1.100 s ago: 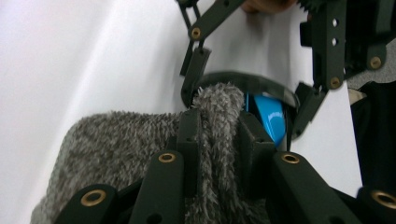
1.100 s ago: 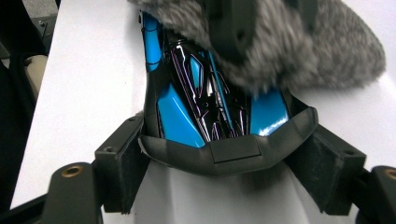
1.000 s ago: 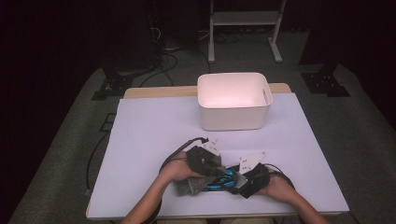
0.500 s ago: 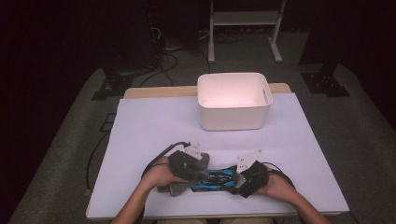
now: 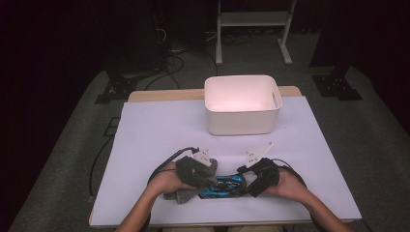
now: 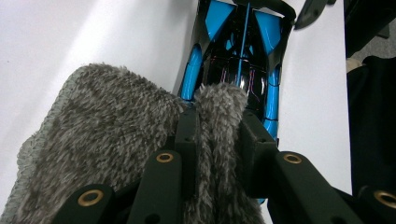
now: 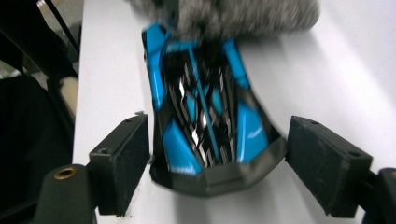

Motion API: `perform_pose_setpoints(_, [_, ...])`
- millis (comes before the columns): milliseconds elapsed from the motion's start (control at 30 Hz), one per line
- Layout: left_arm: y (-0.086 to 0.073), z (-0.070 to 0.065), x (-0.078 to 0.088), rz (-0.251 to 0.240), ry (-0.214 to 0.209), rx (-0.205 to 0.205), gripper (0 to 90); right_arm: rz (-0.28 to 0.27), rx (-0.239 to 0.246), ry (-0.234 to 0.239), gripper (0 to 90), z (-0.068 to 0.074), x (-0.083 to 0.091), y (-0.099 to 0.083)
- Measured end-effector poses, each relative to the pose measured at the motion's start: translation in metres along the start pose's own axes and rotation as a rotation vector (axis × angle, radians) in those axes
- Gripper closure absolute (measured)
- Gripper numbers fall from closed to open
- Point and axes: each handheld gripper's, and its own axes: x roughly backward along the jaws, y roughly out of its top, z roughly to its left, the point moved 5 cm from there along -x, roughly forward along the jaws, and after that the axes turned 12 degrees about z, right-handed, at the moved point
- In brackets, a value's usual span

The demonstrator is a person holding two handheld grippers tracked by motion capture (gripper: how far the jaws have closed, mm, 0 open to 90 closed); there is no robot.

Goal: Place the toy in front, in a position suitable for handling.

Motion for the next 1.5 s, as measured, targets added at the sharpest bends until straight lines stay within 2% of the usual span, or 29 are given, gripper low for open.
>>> perform_pose_setpoints(200, [0.001,0.0,0.001,0.015,0.001,-0.007,72.3,0.034,-0.012,0.016,23.8,-0.007,-0.002,0.007])
perform_pose_setpoints(333, [0.002,0.0,0.001,0.026,0.01,-0.023,72.1,0.05,-0.038,0.049,26.1,-0.011,-0.007,0.005])
perform_pose_setpoints(433, [0.003,0.0,0.003,0.012,0.011,-0.017,72.3,0.044,-0.078,0.085,26.2,-0.016,-0.011,0.003])
perform_pose_setpoints(467, [0.004,0.0,0.003,0.007,0.01,-0.013,72.4,0.043,-0.108,0.106,26.3,-0.017,-0.012,0.002])
perform_pose_setpoints(633, [0.007,0.004,0.008,-0.015,0.012,-0.002,72.3,0.016,-0.138,0.18,31.9,-0.018,-0.017,0.002])
perform_pose_setpoints(767, [0.01,0.008,0.013,-0.021,0.019,0.009,72.3,0.005,-0.13,0.164,32.3,-0.016,-0.016,0.001])
perform_pose_setpoints(800, [0.013,0.011,0.018,-0.041,0.027,0.029,72.3,-0.002,-0.126,0.152,32.4,-0.015,-0.016,0.001])
perform_pose_setpoints(833, [0.013,0.011,0.018,-0.041,0.027,0.029,72.2,-0.002,-0.126,0.152,32.4,-0.015,-0.016,0.001])
perform_pose_setpoints(867, [0.016,0.014,0.02,-0.052,0.024,0.041,72.2,-0.011,-0.106,0.126,32.5,-0.012,-0.015,0.001])
perform_pose_setpoints(933, [0.017,0.015,0.021,-0.051,0.025,0.046,72.2,-0.014,-0.101,0.115,32.5,-0.011,-0.015,0.001])
perform_pose_setpoints(967, [0.018,0.016,0.021,-0.045,0.027,0.05,72.0,-0.026,-0.077,0.078,32.5,-0.006,-0.013,0.001])
perform_pose_setpoints(1000, [0.019,0.018,0.021,-0.04,0.024,0.056,71.8,-0.029,-0.068,0.062,32.6,-0.004,-0.013,0.001])
perform_pose_setpoints(1067, [0.02,0.019,0.02,-0.035,0.026,0.053,70.3,-0.033,-0.056,0.048,32.6,-0.003,-0.012,0.001])
perform_pose_setpoints(1100, [0.021,0.021,0.019,-0.03,0.036,0.067,67.9,-0.036,-0.03,0.01,32.8,0.001,-0.011,0.001])
perform_pose_setpoints(1133, [0.021,0.021,0.019,-0.03,0.036,0.067,67.9,-0.036,-0.03,0.01,32.8,0.001,-0.011,0.001])
perform_pose_setpoints(1200, [0.02,0.02,0.011,-0.008,0.016,0.076,67.9,-0.05,-0.002,-0.027,34.4,0.005,-0.009,0.0])
perform_pose_setpoints(1300, [0.017,0.018,0.004,0.017,-0.009,0.076,68.9,-0.06,0.006,-0.038,36.1,0.007,-0.008,-0.001])
perform_pose_setpoints(1367, [0.014,0.017,0.001,0.004,-0.037,0.093,72.9,-0.074,0.012,-0.049,37.5,0.009,-0.008,-0.002])
perform_pose_setpoints(1500, [0.012,0.017,0.002,-0.007,-0.06,0.1,74.0,-0.091,0.034,-0.065,37.8,0.011,-0.008,-0.002])
